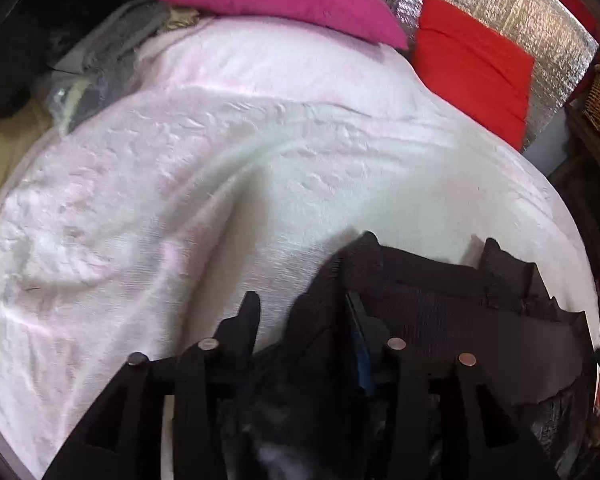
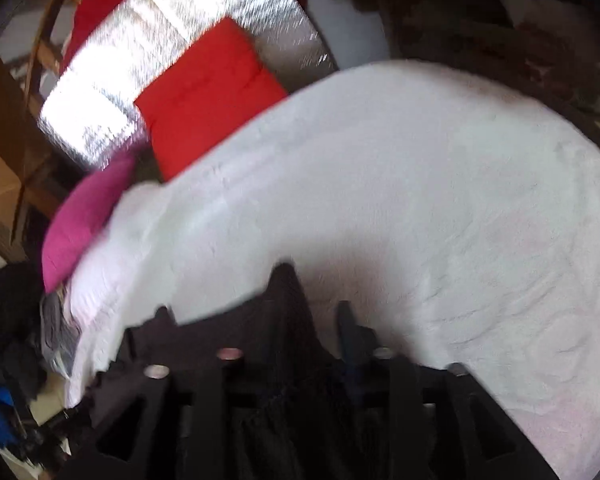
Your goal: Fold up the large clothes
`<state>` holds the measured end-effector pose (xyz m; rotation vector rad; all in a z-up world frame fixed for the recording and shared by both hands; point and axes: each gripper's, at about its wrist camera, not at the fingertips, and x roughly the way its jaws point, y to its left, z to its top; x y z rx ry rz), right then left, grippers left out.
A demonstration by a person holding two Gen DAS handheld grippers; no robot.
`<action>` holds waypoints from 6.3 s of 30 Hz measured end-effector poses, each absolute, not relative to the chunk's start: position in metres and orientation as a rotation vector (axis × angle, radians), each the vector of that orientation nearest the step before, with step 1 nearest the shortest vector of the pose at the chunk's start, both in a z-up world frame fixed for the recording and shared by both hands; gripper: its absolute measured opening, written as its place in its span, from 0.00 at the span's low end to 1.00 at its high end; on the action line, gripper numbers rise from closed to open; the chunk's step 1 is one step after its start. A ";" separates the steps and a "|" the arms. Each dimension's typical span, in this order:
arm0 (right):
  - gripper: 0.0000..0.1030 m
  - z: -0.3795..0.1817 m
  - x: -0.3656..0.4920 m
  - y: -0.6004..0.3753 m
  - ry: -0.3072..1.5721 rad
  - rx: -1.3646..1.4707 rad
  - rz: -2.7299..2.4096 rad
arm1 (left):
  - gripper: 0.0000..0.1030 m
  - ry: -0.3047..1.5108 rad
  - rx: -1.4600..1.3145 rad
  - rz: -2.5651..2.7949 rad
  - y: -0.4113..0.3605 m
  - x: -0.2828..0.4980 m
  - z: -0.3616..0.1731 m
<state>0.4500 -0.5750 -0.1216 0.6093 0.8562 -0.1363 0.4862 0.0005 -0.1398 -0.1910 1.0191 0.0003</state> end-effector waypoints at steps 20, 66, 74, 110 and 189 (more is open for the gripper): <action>0.43 -0.112 0.361 -0.562 1.058 0.352 -0.107 | 0.48 1.051 -0.264 -0.082 0.066 0.381 -0.142; 0.70 -0.137 0.207 -0.502 1.003 1.007 0.341 | 0.83 1.044 -0.685 -0.304 0.056 0.271 -0.191; 0.70 -0.179 0.198 -0.556 0.924 1.334 0.074 | 0.83 0.988 -0.935 -0.195 0.090 0.278 -0.202; 0.74 -0.113 0.207 -0.689 0.821 1.050 0.002 | 0.82 0.832 0.007 0.002 0.079 0.329 -0.076; 0.76 -0.110 0.341 -0.617 0.957 0.656 -0.099 | 0.41 1.046 -0.210 -0.185 0.042 0.459 -0.148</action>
